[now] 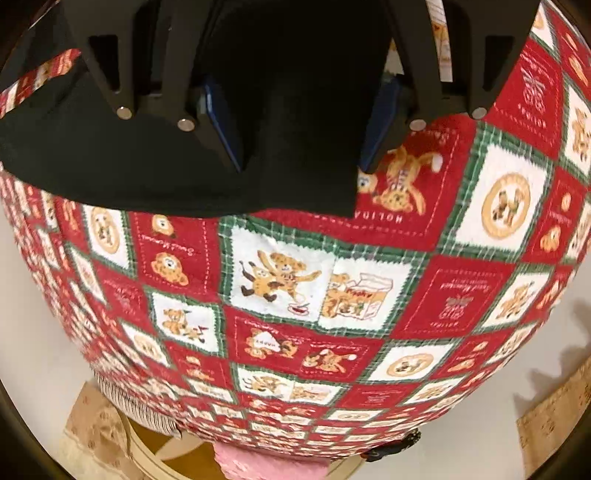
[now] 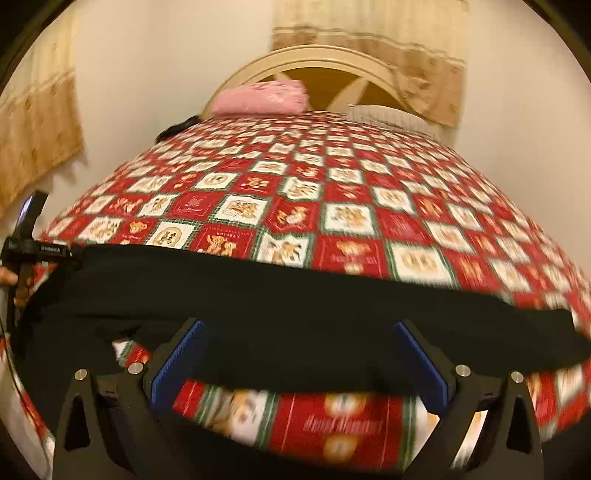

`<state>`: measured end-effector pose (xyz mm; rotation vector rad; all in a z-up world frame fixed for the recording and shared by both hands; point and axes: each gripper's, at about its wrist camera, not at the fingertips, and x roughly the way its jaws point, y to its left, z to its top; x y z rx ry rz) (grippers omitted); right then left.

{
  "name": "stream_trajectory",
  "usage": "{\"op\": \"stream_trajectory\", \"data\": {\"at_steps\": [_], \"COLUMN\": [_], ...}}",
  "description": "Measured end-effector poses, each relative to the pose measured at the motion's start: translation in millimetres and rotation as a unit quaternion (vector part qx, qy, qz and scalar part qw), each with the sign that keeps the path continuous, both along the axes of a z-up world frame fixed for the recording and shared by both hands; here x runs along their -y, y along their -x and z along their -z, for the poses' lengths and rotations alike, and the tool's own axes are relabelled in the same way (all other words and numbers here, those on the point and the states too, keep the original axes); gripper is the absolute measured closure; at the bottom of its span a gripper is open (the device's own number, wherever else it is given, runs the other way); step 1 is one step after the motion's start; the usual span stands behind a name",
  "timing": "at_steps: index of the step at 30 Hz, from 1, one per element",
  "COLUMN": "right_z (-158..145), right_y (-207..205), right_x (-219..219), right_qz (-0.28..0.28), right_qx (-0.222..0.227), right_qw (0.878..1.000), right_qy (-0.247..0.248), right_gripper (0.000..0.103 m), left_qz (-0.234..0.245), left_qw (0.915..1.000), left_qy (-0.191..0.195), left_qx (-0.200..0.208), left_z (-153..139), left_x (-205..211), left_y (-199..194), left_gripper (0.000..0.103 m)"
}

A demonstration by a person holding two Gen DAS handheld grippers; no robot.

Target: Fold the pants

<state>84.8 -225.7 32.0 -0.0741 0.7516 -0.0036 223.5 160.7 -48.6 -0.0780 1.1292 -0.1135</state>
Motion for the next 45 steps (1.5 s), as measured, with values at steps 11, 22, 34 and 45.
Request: {"op": "stream_trajectory", "data": {"at_steps": [11, 22, 34, 45], "right_z": [58, 31, -59, 13], "right_y": [-121, -96, 50, 155], "right_x": [0, -13, -39, -60], "right_qz": [-0.114, -0.144, -0.178, -0.186], "right_qx": [-0.149, -0.12, 0.016, -0.011], "right_qw": [0.982, 0.982, 0.983, 0.982], "right_qy": [0.022, 0.003, -0.041, -0.034], "right_gripper": [0.025, 0.097, 0.097, 0.097], "left_qz": [0.015, 0.015, 0.007, -0.011], "left_qw": [0.9999, 0.9991, 0.977, 0.9715], "left_qy": [0.007, 0.017, 0.081, 0.049], "left_qx": [0.004, 0.036, 0.197, 0.231], "left_z": [2, -17, -111, -60], "left_x": [3, 9, -26, -54], "left_y": [-15, -16, 87, 193], "left_gripper": [0.028, 0.066, 0.066, 0.047]}}
